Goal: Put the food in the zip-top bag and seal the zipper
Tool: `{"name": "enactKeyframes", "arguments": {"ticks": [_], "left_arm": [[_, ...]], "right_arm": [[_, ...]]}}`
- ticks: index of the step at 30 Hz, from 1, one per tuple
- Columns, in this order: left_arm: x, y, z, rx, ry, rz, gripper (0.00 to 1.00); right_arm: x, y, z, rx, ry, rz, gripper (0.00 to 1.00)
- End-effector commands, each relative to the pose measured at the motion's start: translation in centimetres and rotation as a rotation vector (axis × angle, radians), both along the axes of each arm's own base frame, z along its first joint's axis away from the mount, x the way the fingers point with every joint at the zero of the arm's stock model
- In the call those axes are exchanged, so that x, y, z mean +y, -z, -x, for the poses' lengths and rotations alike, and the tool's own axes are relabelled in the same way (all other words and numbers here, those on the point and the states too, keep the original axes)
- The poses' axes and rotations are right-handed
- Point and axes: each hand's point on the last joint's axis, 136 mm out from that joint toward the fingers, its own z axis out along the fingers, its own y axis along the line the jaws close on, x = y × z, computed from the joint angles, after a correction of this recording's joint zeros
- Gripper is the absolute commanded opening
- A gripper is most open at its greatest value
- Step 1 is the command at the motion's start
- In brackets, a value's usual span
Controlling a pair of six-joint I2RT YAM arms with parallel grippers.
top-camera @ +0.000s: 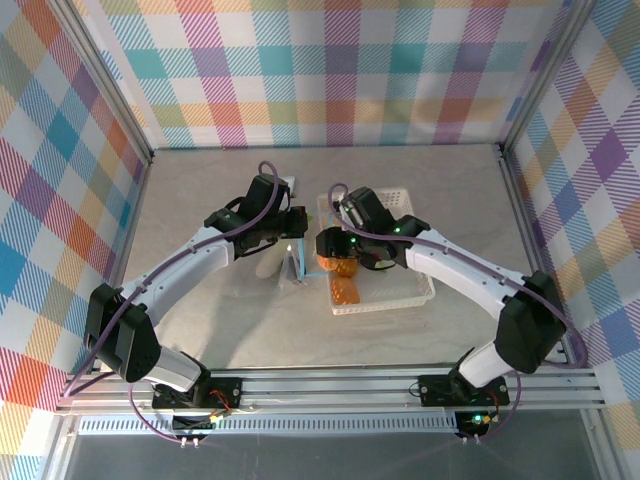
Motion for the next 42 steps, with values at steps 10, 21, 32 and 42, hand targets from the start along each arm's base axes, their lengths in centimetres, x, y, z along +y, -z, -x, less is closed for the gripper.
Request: {"name": "enactKeyframes", "arguments": {"ticks": [10, 21, 32, 42], "left_arm": [[0.5, -2.1, 0.1, -0.032, 0.011, 0.015, 0.01], [0.9, -1.9, 0.5, -0.028, 0.008, 0.004, 0.04], [1.4, -2.5, 0.9, -0.04, 0.003, -0.004, 0.06], [1.8, -2.3, 1.3, -0.036, 0.001, -0.014, 0.06]], "right_arm": [[3.2, 2.4, -2.9, 0.002, 0.025, -0.019, 0.47], [4.0, 4.9, -3.4, 0.051, 0.012, 0.02, 0.59], [3.0, 3.3, -2.9, 0.017, -0.004, 0.052, 0.69], [-4.4, -1.9, 0.1, -0.099, -0.051, 0.281, 0.71]]}}
